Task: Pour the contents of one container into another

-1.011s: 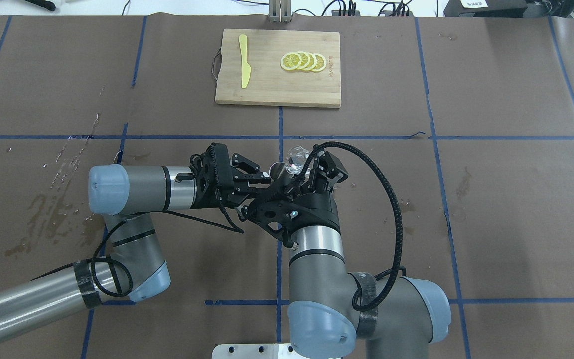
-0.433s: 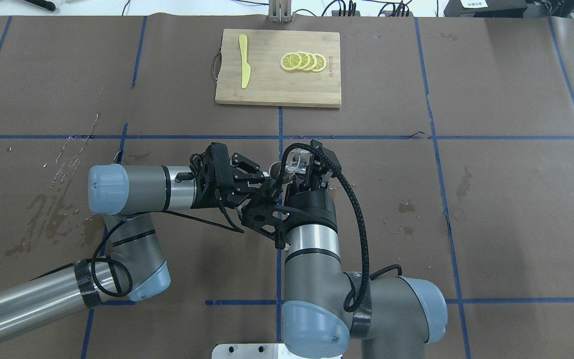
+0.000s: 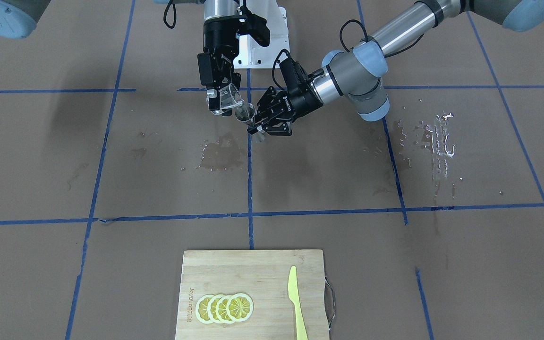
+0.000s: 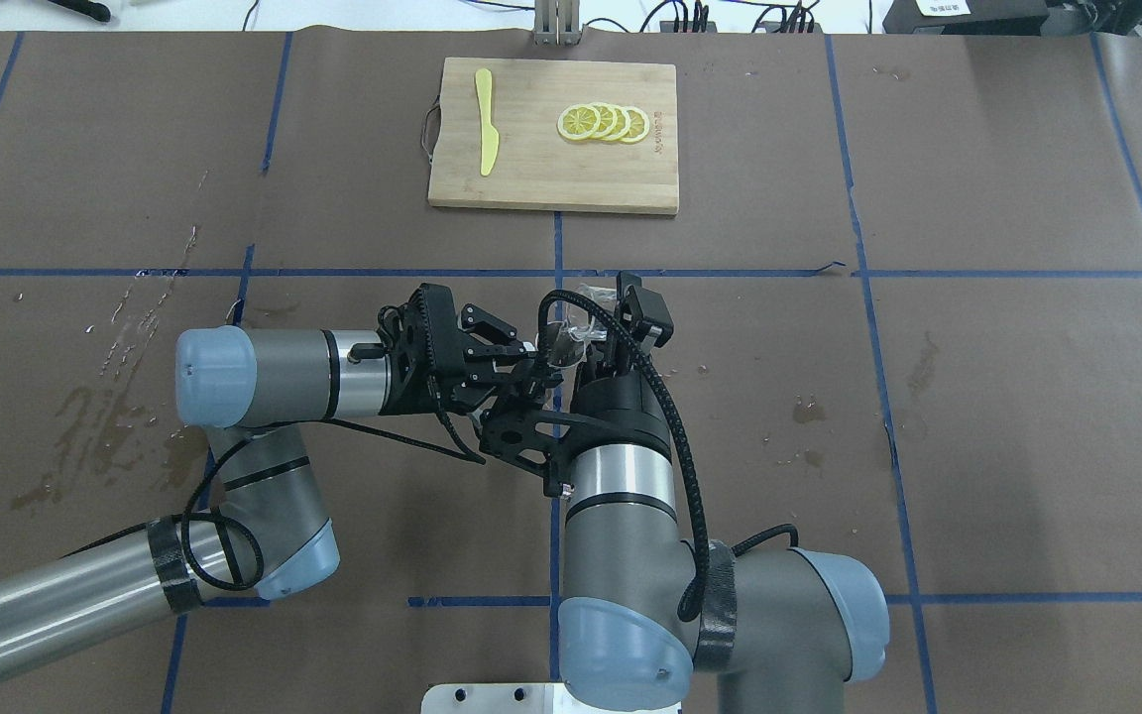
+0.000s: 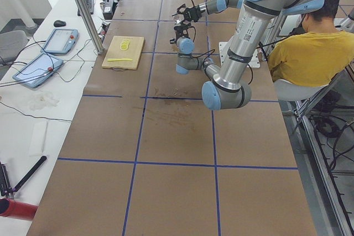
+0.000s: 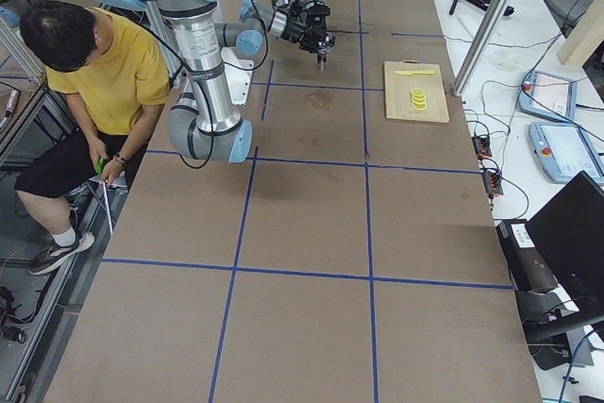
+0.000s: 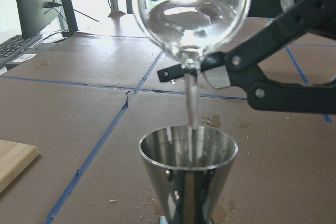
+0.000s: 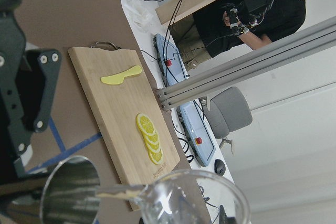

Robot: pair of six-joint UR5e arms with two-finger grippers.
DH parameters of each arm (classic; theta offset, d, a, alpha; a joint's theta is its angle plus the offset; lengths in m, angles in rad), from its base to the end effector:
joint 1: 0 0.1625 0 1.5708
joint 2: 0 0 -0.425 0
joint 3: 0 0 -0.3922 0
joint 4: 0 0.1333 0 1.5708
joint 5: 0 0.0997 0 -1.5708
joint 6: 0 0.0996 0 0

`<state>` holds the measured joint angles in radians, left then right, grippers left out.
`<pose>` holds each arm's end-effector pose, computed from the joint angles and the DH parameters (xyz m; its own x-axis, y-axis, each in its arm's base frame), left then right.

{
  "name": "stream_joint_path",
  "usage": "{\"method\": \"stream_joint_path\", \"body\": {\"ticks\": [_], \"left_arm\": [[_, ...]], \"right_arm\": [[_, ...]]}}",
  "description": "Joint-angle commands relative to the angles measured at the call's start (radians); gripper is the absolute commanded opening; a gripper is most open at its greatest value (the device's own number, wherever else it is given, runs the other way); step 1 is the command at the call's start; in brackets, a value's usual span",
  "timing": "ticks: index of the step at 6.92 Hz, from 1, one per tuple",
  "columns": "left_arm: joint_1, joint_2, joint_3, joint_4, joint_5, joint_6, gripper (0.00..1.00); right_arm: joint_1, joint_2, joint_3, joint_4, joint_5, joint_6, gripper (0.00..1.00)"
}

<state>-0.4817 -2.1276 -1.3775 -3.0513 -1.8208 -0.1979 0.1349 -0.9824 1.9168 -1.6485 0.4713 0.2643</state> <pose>0.5321 -0.4008 0.2618 0.1861 0.9747 -0.1239 0.2812 0.0679 0.9572 -0.5334 -0.2965 0.1549 0.8725 -0.3239 -0.3659 0.4362 0.1789 0.8819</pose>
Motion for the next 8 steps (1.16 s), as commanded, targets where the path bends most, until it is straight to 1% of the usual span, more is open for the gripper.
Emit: {"method": "stream_joint_path", "body": {"ticks": [1, 3, 8], "left_arm": [[0.000, 0.002, 0.000, -0.006, 0.000, 0.000, 0.00], [0.000, 0.002, 0.000, -0.007, 0.000, 0.000, 0.00], [0.000, 0.002, -0.002, -0.007, 0.000, 0.000, 0.00]], "right_arm": [[0.000, 0.001, 0.002, -0.026, -0.013, -0.039, 0.00], [0.005, 0.014, 0.004, -0.039, -0.013, -0.080, 0.00], [0.006, 0.013, 0.004, -0.040, -0.016, -0.097, 0.00]]}}
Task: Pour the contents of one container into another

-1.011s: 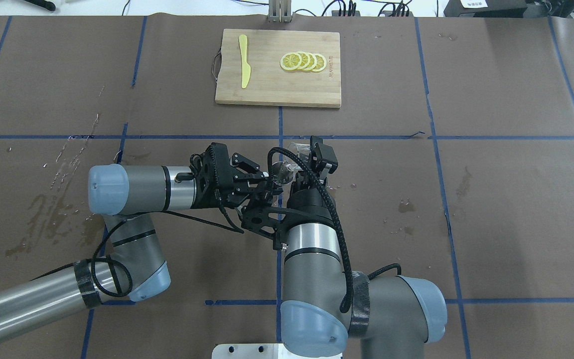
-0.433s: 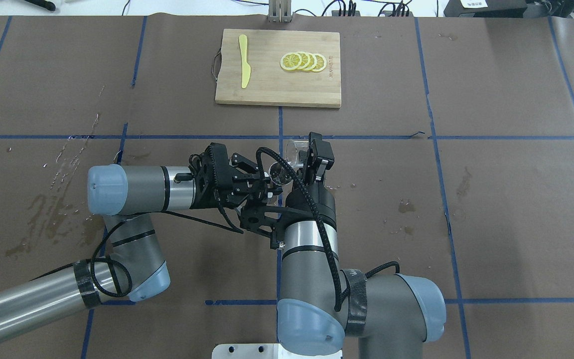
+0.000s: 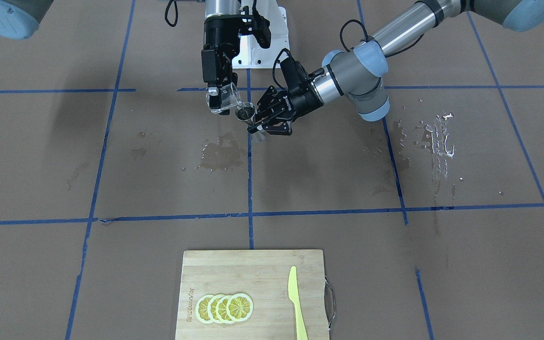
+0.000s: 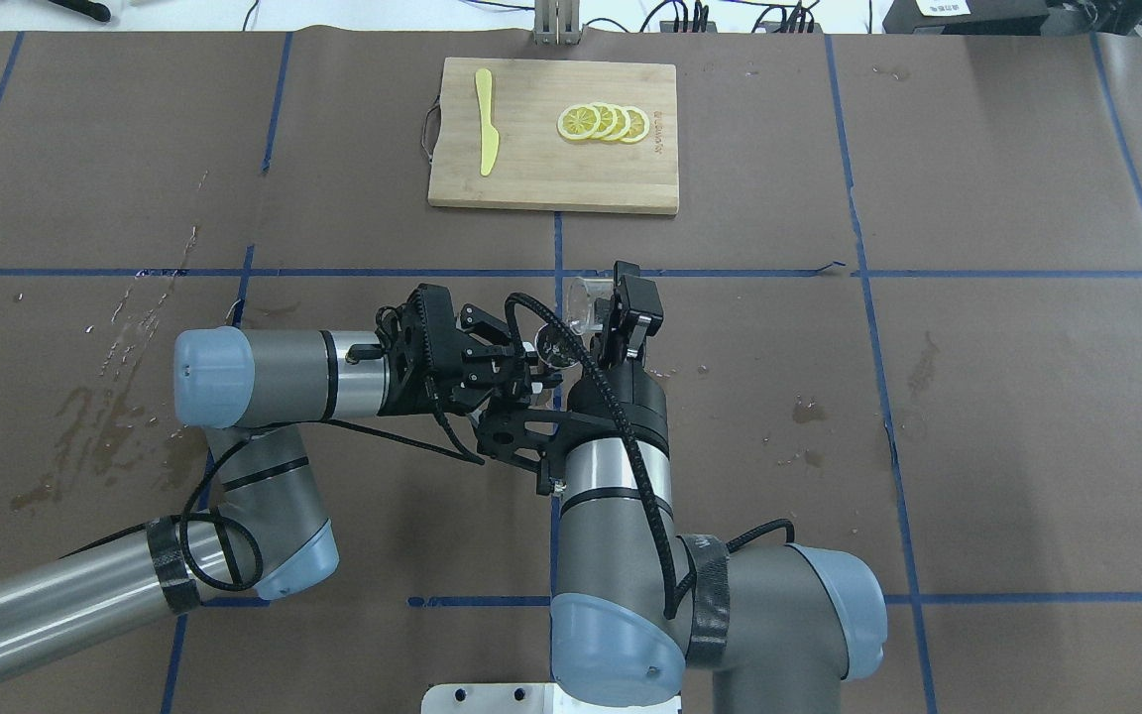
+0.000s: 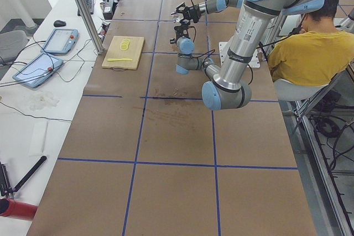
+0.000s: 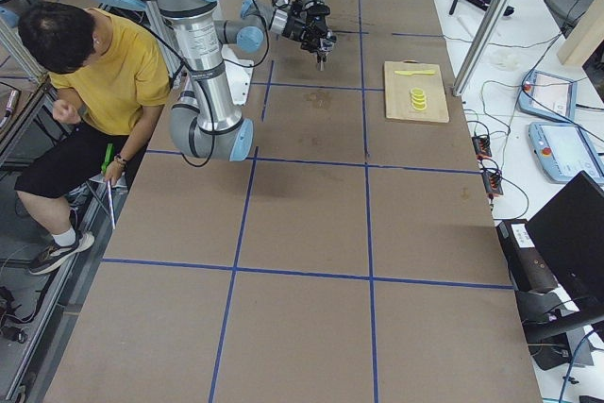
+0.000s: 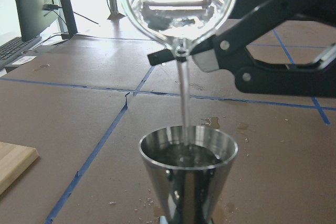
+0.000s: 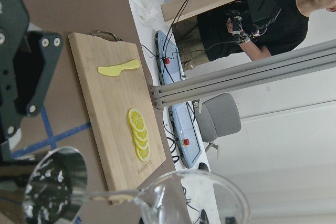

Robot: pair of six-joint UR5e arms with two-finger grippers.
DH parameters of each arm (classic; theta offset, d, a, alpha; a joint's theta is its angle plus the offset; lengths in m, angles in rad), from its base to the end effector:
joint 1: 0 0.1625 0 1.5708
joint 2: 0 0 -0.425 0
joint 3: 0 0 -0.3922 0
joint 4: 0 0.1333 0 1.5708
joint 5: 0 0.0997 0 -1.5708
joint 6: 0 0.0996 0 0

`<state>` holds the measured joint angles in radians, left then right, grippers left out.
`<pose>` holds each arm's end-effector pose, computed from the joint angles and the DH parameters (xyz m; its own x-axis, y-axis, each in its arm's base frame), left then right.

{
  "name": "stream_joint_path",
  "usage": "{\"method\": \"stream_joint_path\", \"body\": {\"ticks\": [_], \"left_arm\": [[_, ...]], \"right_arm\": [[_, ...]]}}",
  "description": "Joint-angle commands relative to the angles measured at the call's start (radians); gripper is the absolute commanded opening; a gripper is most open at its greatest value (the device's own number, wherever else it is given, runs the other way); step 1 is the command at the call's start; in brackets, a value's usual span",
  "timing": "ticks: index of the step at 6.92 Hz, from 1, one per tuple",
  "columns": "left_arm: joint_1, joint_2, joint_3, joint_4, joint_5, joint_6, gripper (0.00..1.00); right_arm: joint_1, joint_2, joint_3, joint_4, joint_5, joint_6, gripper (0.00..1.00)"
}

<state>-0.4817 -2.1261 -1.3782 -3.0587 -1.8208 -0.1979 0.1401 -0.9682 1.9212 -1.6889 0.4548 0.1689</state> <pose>0.5310 -0.4002 0.2620 0.1854 0.9751 -0.1220 0.2868 0.0650 0.9558 -0.5307 -0.2998 0.1484 0.8222 -0.3214 -0.4698 0.5341 0.1499 0.8320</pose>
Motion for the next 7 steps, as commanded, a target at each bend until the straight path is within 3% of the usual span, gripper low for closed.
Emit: {"method": "stream_joint_path", "body": {"ticks": [1, 3, 5, 7], "left_arm": [[0.000, 0.000, -0.001, 0.000, 0.000, 0.000, 0.00], [0.000, 0.000, -0.001, 0.000, 0.000, 0.000, 0.00], [0.002, 0.008, -0.001, -0.015, 0.000, 0.000, 0.00], [0.002, 0.008, -0.001, -0.017, 0.000, 0.000, 0.00]], "right_arm": [[0.001, 0.000, -0.001, 0.000, 0.001, 0.000, 0.00], [0.007, 0.000, 0.010, 0.040, 0.002, 0.035, 0.00], [0.012, -0.012, 0.009, 0.160, 0.025, 0.085, 0.00], [0.027, -0.024, 0.010, 0.179, 0.048, 0.199, 0.00]]}}
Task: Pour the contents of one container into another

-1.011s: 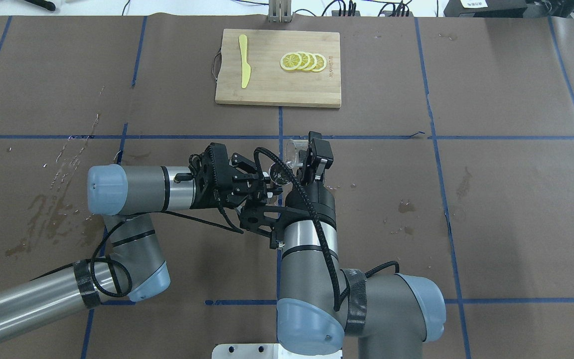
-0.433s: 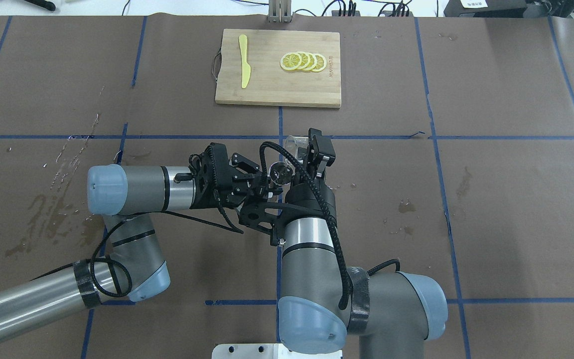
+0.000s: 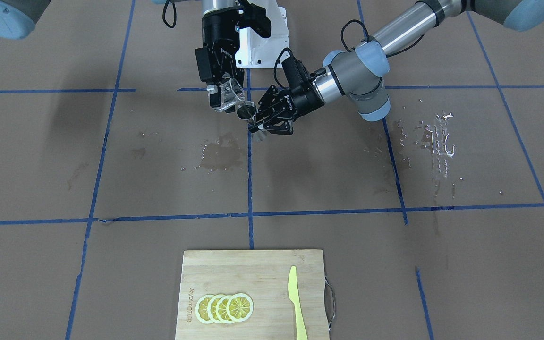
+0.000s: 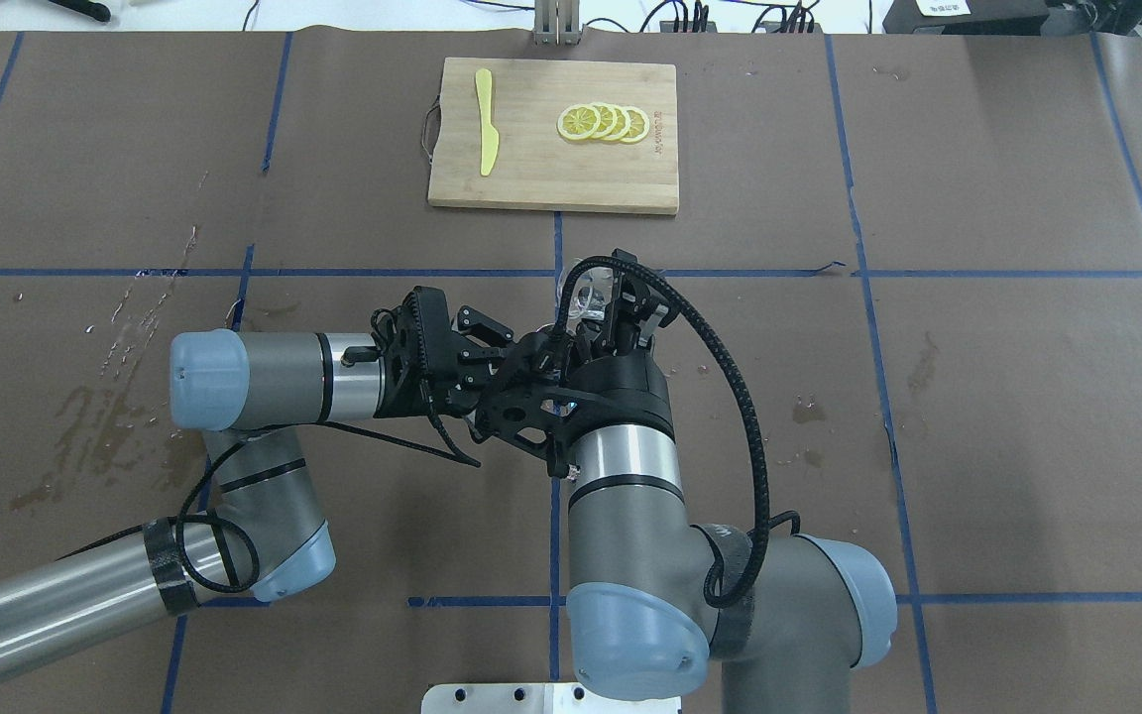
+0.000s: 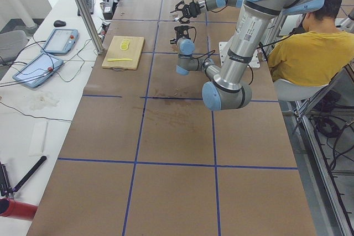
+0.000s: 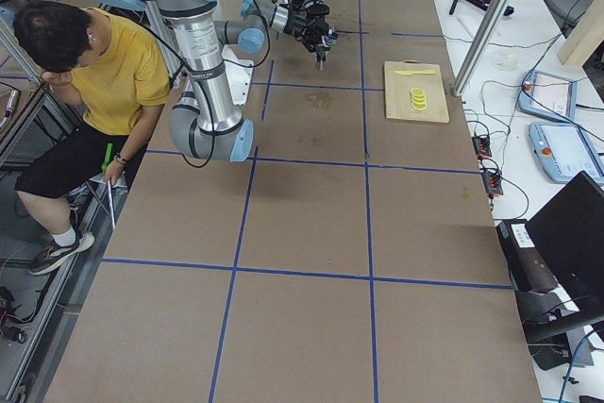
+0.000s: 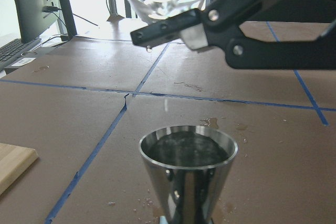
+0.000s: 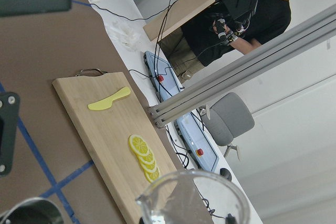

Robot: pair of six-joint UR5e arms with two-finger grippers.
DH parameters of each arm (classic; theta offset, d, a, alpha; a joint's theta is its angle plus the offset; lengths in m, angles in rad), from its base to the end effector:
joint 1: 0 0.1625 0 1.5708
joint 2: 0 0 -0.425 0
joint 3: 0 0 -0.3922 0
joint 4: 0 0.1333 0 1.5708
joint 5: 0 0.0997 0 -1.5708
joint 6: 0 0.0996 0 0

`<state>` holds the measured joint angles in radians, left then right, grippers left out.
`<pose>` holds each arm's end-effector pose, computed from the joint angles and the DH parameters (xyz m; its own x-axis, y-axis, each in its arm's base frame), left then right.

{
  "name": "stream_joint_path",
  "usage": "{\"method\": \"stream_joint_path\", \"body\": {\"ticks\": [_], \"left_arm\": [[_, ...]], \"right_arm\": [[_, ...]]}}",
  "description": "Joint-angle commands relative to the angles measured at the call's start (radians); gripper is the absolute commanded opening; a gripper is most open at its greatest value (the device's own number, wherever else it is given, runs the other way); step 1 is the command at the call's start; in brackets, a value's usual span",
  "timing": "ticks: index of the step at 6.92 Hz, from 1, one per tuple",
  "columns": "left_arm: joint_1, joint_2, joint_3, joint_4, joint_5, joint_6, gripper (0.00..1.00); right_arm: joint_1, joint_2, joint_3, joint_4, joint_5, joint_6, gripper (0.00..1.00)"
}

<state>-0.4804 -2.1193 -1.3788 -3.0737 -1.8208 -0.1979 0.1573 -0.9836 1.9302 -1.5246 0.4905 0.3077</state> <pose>0.5291 -0.3983 0.2652 0.1832 0.9758 -0.1194 0.2942 0.0615 0.9538 -0.5169 -0.3059 0.1402 0.9292 -0.3072 -0.2056 0.2709 0.1874 0.9442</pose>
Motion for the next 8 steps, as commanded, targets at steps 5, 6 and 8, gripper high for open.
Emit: {"method": "stream_joint_path", "body": {"ticks": [5, 6, 8], "left_arm": [[0.000, 0.013, -0.013, -0.020, 0.000, -0.002, 0.00], [-0.001, 0.024, -0.019, -0.022, 0.000, 0.000, 0.00], [-0.003, 0.030, -0.026, -0.022, -0.002, -0.009, 0.00]], "right_arm": [[0.180, -0.119, 0.000, 0.167, 0.155, 0.184, 0.00], [0.200, -0.148, -0.003, 0.219, 0.177, 0.192, 0.00], [0.209, -0.200, -0.005, 0.360, 0.206, 0.262, 0.00]]}}
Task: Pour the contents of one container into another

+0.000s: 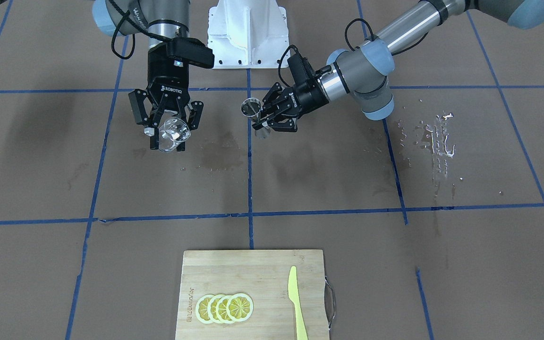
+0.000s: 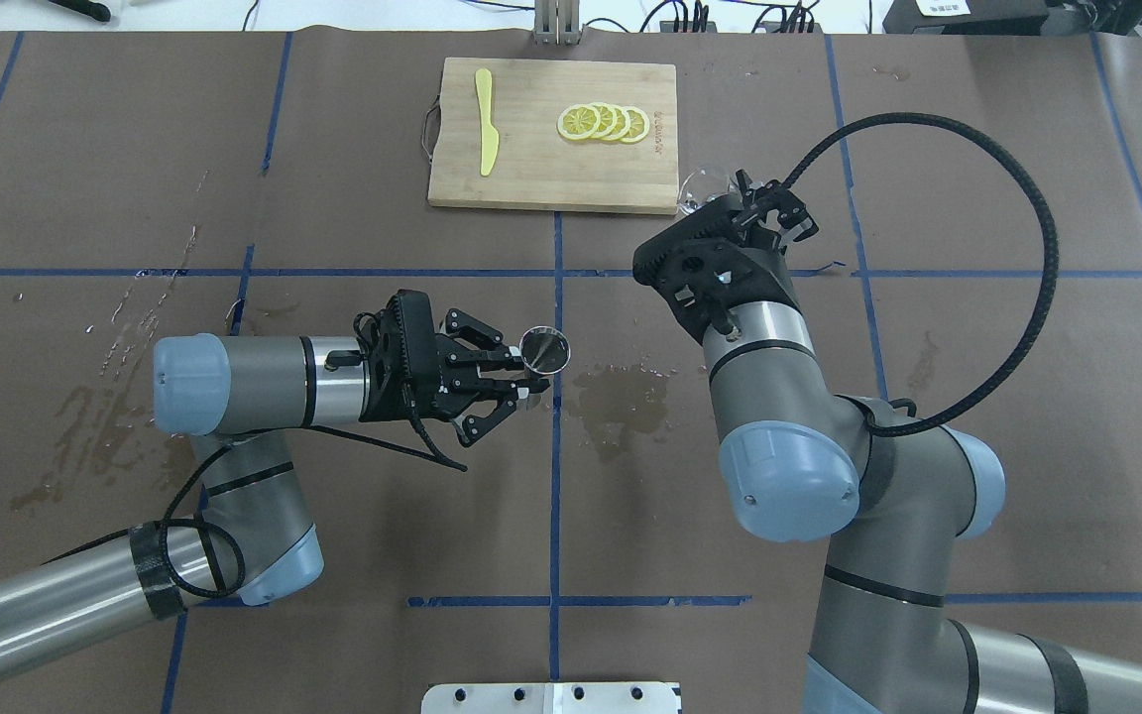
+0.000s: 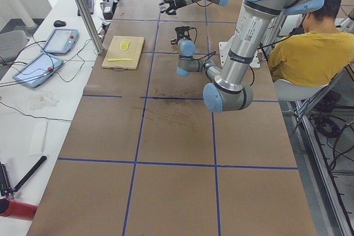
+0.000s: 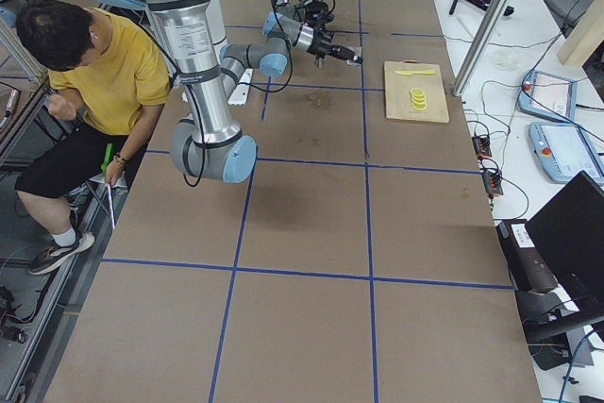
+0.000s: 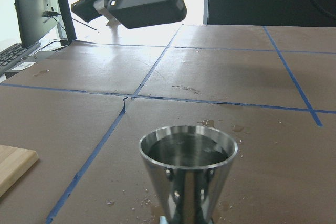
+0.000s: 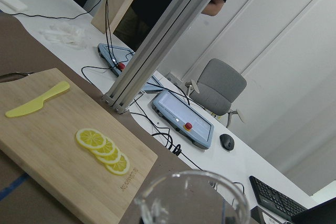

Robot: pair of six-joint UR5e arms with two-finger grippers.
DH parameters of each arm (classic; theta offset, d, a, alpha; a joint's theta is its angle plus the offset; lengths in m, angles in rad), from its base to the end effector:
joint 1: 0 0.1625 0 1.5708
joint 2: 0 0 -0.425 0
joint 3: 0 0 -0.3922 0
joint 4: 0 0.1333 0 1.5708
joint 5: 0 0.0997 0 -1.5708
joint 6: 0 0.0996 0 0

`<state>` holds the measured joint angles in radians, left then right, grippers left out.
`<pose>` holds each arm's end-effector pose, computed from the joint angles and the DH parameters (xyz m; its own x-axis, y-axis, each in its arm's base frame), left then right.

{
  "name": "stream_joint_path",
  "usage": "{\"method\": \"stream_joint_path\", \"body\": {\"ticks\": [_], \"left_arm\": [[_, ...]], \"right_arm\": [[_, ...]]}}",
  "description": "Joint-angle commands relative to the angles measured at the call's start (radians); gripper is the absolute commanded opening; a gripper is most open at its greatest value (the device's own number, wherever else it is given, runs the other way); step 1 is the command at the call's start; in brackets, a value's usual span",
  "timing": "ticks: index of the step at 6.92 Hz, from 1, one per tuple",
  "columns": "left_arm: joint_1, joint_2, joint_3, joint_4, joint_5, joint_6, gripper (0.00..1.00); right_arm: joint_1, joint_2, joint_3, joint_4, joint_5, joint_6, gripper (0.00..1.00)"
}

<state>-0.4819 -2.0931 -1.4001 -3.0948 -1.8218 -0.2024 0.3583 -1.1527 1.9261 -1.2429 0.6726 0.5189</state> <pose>0.5189 -0.3939 0.2717 0.1807 0.9764 -0.1187 0.3085 0.0584 0.9494 -0.4444 -0.3919 0.2161 0.9671 -0.2155 0.1349 -0.0644 0.3058 0.9499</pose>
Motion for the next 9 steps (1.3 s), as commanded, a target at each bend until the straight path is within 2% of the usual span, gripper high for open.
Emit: {"method": "stream_joint_path", "body": {"ticks": [1, 4, 6, 9], "left_arm": [[-0.006, 0.004, -0.007, -0.007, -0.001, -0.008, 0.00], [-0.036, 0.050, -0.022, -0.062, -0.004, -0.109, 0.00], [-0.075, 0.129, -0.077, -0.070, -0.011, -0.111, 0.00], [-0.121, 0.267, -0.086, -0.206, -0.042, -0.123, 0.00]], "right_arm": [[0.017, -0.045, -0.001, 0.089, 0.027, 0.062, 0.00], [0.019, -0.055, -0.001, 0.108, 0.027, 0.119, 0.00], [0.019, -0.065, -0.001, 0.108, 0.027, 0.119, 0.00], [0.019, -0.065, -0.001, 0.108, 0.027, 0.119, 0.00]]}}
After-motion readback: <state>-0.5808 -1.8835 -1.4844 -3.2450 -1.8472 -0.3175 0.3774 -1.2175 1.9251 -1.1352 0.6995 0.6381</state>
